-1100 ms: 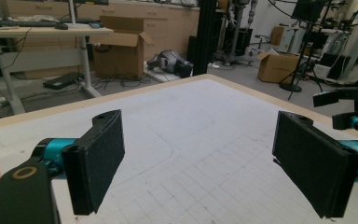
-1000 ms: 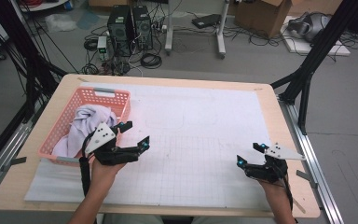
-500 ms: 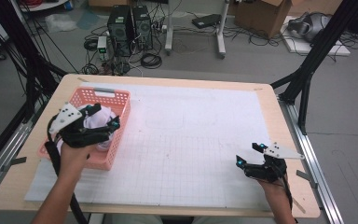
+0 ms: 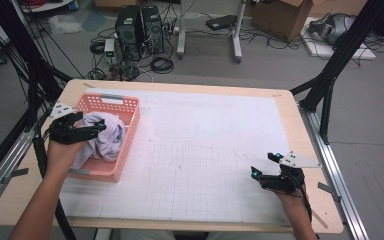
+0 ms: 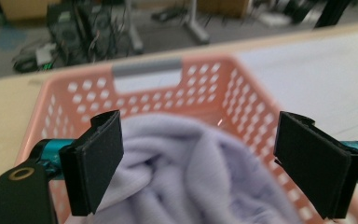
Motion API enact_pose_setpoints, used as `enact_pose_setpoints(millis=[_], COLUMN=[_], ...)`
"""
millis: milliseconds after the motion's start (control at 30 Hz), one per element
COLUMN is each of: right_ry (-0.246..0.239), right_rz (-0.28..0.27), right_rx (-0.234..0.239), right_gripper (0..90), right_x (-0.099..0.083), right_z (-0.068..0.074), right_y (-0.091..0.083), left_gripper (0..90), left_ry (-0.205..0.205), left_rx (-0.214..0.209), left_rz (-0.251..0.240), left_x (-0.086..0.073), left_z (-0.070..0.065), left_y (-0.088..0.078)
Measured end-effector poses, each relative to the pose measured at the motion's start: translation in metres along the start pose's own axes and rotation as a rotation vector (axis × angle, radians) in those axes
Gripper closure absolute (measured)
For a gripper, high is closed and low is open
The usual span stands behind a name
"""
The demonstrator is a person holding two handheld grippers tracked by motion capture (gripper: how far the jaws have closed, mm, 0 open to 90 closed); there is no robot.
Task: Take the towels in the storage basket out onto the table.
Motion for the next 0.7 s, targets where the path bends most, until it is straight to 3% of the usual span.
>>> enact_pose_setpoints(millis=[167,300,533,700], right_ry=[-0.013,-0.025,-0.024,-0.025], right_rz=[0.002,-0.001,0.006,0.010], right_rx=[-0.003,-0.008,-0.003,-0.002], right_gripper=[15.4,15.4,15.4,15.5], right_x=[0.001,0.001,0.001,0.001], right_z=[0.003,0.004,0.006,0.007], right_y=[-0.001,-0.001,-0.002,-0.001], left_gripper=[16.8,15.8,9.3,1.7], left_ry=[-0.022,-0.053,-0.070,-0.010], left_rx=[0.042,0.028,0.024,0.077], left_rz=[0.149,0.247,0.310,0.421], left_x=[-0.010,-0.017,-0.026,-0.034], left_z=[0.007,0.010,0.016,0.013], left_y=[0.019,0.033,0.043,0.058])
Point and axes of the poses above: each handheld gripper's, and its own axes: y roughly forward along the jaws, x roughly out of its top, z roughly to its left, the point moved 2 cm from there along y, roughly forward along the jaws, and after that the axes turned 7 degrees about -x, right-handed, at the moved point
